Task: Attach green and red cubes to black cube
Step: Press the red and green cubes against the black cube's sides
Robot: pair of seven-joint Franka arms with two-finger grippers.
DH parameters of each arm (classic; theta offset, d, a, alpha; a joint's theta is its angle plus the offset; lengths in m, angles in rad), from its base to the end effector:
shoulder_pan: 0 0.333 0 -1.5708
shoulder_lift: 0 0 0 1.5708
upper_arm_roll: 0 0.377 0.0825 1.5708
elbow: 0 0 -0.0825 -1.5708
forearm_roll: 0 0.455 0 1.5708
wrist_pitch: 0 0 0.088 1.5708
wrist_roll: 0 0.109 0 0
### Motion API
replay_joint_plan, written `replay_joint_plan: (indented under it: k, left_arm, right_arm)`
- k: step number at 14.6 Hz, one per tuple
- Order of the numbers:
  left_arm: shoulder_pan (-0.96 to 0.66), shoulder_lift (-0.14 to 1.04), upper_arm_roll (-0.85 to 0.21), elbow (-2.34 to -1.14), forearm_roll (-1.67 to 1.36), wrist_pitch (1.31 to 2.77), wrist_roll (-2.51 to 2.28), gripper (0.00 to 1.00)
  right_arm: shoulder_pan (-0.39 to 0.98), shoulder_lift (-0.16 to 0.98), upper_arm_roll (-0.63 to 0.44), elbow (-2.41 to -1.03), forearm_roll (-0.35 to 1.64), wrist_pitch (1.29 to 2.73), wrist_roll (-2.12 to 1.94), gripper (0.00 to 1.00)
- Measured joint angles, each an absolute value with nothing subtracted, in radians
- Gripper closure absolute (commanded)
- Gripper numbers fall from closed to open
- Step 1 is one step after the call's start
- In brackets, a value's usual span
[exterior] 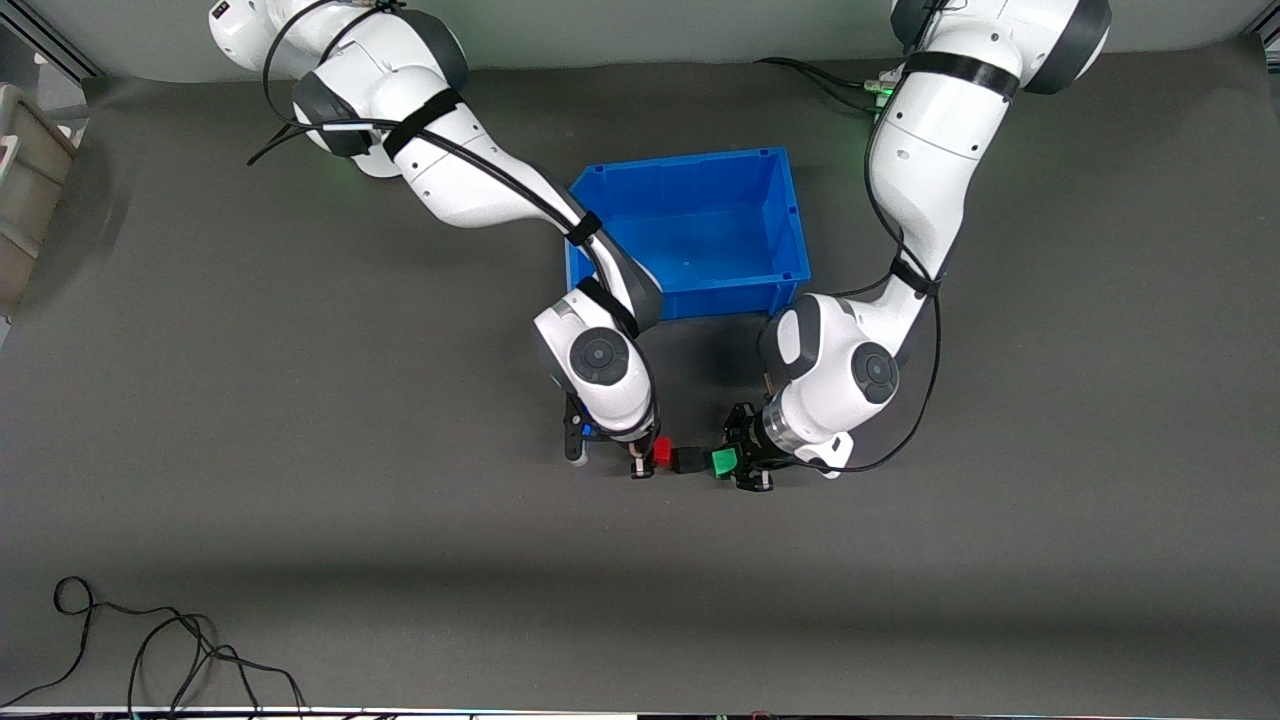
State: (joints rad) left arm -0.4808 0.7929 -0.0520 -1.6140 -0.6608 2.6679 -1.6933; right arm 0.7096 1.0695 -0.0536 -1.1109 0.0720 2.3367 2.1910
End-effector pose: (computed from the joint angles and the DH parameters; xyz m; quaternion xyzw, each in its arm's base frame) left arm 0.7023 -0.3864 0.1698 0.6280 0.7422 -0.1271 0.1964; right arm 0.6979 0.5597 0.1557 -0.7124 0.6973 -0.0061 0.0787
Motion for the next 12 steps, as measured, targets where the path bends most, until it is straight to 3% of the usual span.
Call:
replay_joint_plan:
  k: [12]
  left_arm:
    - [-0.507,0.807,-0.052,-1.614,-0.661,2.699,-1.725,1.00]
  right_arm:
    - [0.701,1.073,-0.056,-1.104,0.072,2.336,2.196,1.00]
